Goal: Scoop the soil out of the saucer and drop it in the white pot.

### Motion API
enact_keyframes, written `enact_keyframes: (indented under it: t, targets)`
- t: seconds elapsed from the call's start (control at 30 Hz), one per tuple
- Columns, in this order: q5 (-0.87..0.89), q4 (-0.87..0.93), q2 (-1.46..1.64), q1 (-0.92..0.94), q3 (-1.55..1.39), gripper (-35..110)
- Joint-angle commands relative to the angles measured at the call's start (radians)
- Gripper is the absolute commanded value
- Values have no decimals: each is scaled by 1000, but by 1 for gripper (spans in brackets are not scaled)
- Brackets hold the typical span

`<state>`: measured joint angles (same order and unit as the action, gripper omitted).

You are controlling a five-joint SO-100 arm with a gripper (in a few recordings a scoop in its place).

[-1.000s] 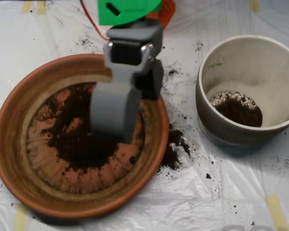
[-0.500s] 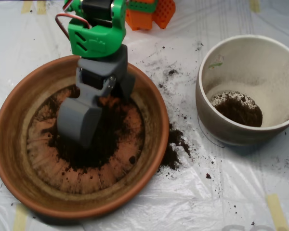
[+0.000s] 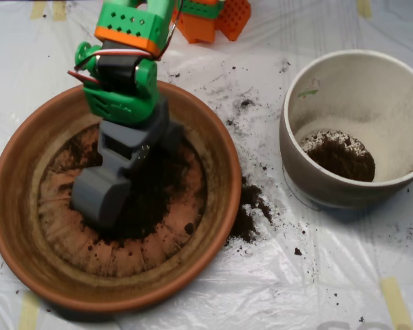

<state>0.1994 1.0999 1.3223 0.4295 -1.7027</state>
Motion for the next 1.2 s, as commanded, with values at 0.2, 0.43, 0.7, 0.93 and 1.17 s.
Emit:
enact_keyframes:
  t: [0.2, 0.43, 0.7, 0.93, 1.17]
  targets:
    - [9, 52, -80, 32, 219, 42]
    - [5, 21, -81, 55, 218, 35]
    - [14, 2, -83, 77, 218, 12]
    - [15, 28, -61, 80, 230, 0]
    - [-14, 98, 43, 49, 275, -1]
